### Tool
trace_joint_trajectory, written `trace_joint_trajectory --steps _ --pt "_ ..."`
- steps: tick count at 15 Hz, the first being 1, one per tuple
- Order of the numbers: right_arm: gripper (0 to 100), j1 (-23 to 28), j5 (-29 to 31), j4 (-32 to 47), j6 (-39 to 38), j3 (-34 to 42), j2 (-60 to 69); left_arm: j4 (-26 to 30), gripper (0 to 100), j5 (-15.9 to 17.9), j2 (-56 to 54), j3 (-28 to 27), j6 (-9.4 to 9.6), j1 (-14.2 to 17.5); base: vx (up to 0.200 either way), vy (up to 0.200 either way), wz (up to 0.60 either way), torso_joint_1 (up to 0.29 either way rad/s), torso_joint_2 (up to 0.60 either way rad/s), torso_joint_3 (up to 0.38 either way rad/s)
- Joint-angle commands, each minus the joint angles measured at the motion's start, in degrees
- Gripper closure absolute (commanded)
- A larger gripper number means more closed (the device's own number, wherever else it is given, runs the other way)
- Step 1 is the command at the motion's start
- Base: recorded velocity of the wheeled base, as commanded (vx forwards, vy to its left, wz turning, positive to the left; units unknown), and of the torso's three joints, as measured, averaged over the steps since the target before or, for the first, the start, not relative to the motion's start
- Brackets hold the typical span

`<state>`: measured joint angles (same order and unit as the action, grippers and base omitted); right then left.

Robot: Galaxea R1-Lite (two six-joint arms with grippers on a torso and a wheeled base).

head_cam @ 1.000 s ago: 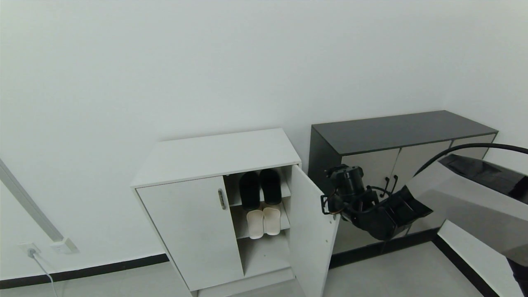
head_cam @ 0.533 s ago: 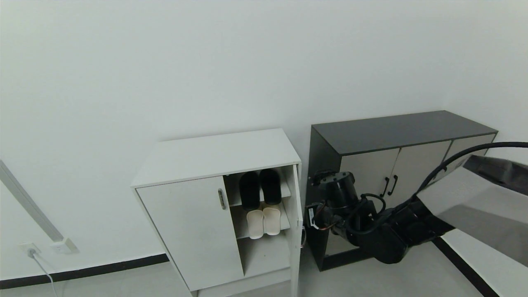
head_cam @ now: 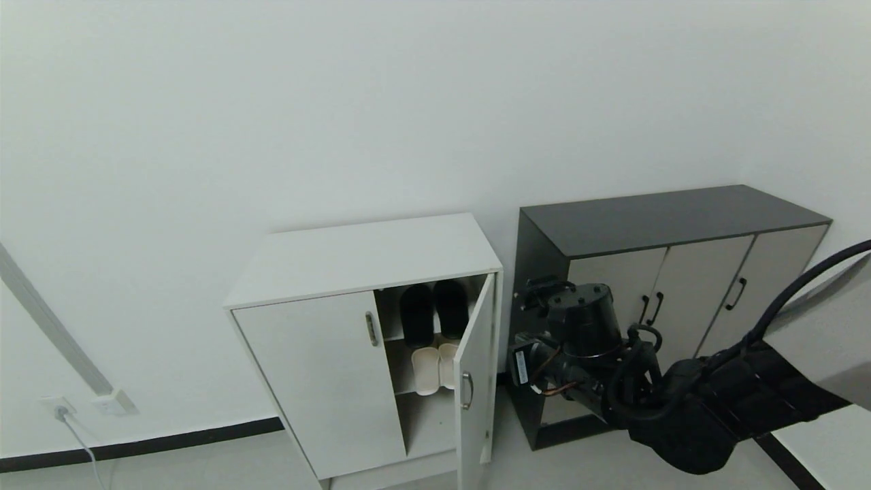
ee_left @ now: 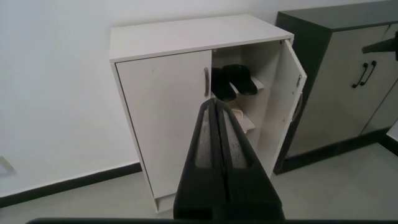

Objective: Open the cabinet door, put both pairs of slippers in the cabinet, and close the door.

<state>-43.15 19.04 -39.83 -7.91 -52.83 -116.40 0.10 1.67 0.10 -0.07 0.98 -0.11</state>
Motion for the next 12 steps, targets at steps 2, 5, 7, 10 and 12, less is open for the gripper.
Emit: trace_joint_trajectory --steps 2,5,7,10,12 --pt "100 -0.18 -2.17 -2.71 0.88 2.47 0.56 -0.01 100 0.00 -0.01 -0.01 -0.01 -0.07 0.000 0.000 0.60 0.007 0.00 0.002" --pt "100 0.18 -2.25 -3.24 1.06 3.26 0.47 -0.01 100 0.00 -0.01 -0.01 -0.01 0.02 0.000 0.000 0.20 0.004 0.00 0.001" --pt "100 0.88 -2.17 -3.33 2.02 4.67 0.82 -0.01 100 0.00 -0.01 -0.01 0.08 0.02 0.000 0.000 0.00 0.000 0.00 0.000" --pt "100 2.29 -2.17 -3.33 4.40 9.50 3.19 -0.01 100 0.00 -0.01 -0.01 -0.01 0.02 0.000 0.000 0.00 0.000 0.00 0.000" --pt "100 3.08 -2.17 -3.33 4.66 12.67 3.72 -0.01 100 0.00 -0.01 -0.01 -0.01 -0.07 0.000 0.000 0.00 0.000 0.00 0.000"
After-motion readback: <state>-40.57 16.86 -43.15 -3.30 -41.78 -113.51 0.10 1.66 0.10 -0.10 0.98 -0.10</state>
